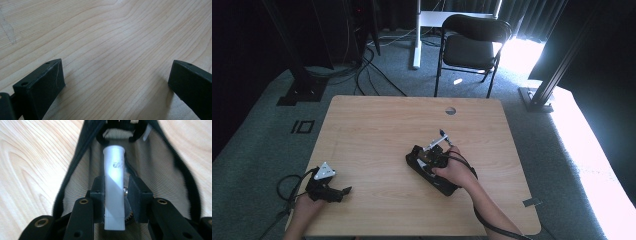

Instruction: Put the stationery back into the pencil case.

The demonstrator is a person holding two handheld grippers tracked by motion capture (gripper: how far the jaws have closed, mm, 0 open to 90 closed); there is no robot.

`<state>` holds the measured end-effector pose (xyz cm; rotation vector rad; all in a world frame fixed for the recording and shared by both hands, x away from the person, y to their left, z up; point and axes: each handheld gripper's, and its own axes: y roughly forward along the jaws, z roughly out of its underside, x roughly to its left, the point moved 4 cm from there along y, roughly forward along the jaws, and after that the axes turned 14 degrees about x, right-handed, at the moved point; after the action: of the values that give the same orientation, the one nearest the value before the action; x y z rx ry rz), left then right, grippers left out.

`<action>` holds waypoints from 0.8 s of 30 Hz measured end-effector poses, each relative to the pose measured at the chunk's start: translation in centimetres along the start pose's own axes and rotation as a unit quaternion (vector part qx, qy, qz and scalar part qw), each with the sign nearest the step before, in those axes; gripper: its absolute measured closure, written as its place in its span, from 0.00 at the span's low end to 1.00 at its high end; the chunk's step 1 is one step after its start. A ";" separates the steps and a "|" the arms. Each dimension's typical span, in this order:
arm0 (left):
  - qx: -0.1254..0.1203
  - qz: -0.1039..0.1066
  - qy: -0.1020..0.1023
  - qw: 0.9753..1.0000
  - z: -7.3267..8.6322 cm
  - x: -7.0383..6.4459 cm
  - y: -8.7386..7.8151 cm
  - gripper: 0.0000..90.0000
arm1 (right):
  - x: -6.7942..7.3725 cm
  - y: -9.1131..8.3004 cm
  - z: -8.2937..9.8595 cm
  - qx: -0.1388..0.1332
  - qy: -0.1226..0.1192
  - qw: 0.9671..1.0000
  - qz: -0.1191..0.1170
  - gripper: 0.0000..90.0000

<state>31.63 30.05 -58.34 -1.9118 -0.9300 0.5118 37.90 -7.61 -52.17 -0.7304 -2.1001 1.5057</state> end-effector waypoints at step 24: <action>0.000 0.001 0.001 1.000 0.0 0.0 0.0 0.01 | -5.5 -6.1 1.5 -0.123 0.074 0.989 0.039 0.69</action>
<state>31.62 30.04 -58.35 -1.9128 -0.9280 0.5105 40.18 -13.91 -47.10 -0.9923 -2.1873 1.2001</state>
